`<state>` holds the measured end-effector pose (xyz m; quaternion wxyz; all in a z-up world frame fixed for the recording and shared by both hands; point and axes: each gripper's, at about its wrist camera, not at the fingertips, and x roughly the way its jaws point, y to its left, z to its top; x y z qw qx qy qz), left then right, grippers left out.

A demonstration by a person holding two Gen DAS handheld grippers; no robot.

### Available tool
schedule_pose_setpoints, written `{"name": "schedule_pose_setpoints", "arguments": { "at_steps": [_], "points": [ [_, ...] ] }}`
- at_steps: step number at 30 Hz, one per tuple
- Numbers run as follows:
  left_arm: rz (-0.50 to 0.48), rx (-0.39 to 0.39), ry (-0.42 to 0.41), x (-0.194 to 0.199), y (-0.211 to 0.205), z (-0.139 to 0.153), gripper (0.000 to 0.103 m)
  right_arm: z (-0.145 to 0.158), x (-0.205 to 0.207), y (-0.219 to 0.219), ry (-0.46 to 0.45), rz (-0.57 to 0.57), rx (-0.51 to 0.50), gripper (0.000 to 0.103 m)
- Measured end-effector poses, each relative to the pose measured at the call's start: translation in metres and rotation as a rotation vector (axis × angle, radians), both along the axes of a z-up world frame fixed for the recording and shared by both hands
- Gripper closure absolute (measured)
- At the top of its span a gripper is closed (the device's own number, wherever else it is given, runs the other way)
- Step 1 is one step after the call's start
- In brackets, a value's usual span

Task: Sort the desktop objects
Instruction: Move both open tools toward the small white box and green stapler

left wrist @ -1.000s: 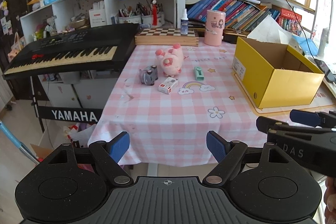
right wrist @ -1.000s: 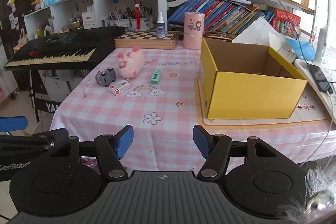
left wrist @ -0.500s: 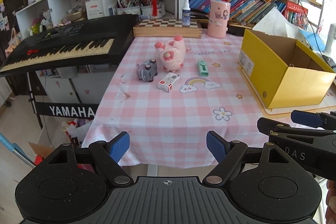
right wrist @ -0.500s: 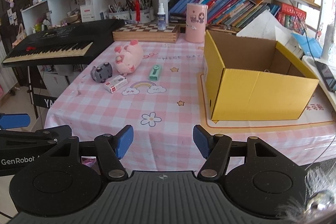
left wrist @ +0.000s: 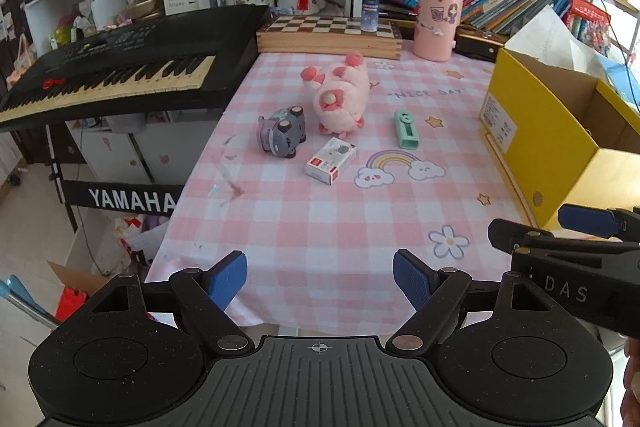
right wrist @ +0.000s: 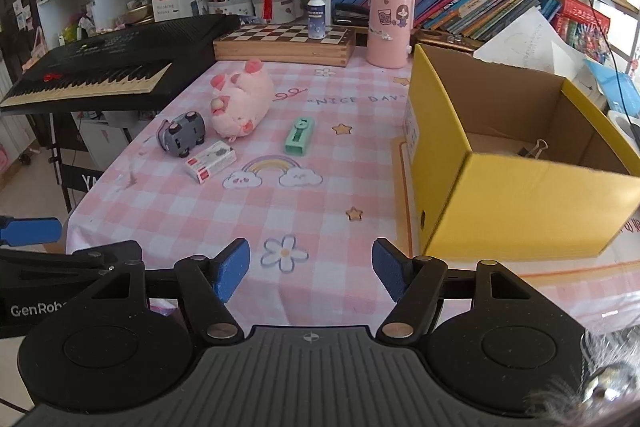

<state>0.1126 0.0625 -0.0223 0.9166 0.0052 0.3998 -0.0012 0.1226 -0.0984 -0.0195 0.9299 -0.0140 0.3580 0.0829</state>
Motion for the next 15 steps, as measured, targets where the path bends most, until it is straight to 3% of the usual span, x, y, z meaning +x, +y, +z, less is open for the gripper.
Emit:
{"name": "schedule_pose_setpoints", "arguments": {
  "at_steps": [15],
  "points": [
    [0.060,-0.016,0.023,0.051,-0.001,-0.004,0.020,0.000,0.075,0.002,0.027,0.038,0.006,0.035]
  ]
}}
